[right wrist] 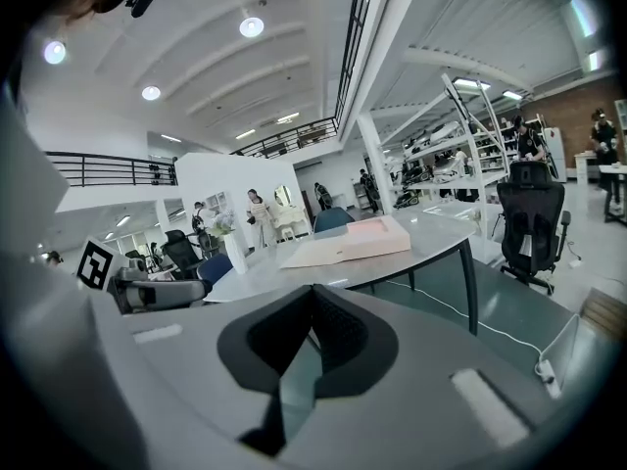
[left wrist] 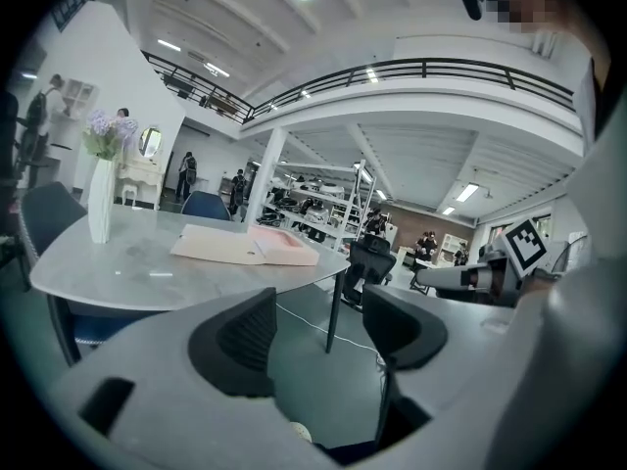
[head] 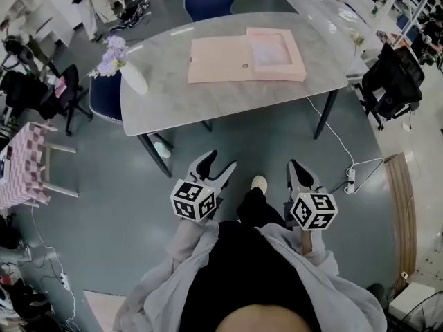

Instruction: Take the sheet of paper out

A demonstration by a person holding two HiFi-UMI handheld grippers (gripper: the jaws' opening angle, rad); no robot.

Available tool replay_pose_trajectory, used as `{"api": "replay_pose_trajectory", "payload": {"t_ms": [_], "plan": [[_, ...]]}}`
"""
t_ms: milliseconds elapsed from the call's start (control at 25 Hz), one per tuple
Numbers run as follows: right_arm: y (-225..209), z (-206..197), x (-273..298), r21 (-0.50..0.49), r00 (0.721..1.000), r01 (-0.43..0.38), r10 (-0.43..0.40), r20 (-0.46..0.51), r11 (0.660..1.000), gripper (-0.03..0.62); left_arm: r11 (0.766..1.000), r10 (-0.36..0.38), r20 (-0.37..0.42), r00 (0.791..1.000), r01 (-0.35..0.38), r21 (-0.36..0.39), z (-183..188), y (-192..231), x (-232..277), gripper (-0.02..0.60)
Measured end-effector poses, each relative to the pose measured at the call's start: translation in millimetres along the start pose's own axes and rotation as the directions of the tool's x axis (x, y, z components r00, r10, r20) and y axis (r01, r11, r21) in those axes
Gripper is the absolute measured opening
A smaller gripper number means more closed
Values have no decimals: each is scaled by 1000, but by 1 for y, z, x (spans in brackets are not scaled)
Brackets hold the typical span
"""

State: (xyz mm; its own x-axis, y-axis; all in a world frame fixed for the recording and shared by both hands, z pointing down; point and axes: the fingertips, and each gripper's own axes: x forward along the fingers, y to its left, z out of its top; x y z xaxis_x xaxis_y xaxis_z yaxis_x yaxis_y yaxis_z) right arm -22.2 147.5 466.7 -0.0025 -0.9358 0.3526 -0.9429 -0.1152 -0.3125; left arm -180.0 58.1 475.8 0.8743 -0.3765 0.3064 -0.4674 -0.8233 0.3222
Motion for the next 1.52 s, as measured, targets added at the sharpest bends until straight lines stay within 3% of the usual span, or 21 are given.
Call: {"api": "replay_pose_trajectory", "payload": {"t_ms": [520,1080,1280,1520], "plan": [[-71,76,91,-32,999,-54,54,-8,998,8,998,48,38,998,-46,-32,62,39,110,268],[-120,99,153,-24,995,-95,94,-31,995,8,996,78,30,997,-76,-43,81,61,180,268],[-133,101,168,-33,994,-107,105,-42,994,8,994,98,50,994,-95,-60,83,67,192,267],[-138,98,173,-4,993,-106,105,-55,994,8,990,101,17,995,-99,-97,73,65,195,268]]}}
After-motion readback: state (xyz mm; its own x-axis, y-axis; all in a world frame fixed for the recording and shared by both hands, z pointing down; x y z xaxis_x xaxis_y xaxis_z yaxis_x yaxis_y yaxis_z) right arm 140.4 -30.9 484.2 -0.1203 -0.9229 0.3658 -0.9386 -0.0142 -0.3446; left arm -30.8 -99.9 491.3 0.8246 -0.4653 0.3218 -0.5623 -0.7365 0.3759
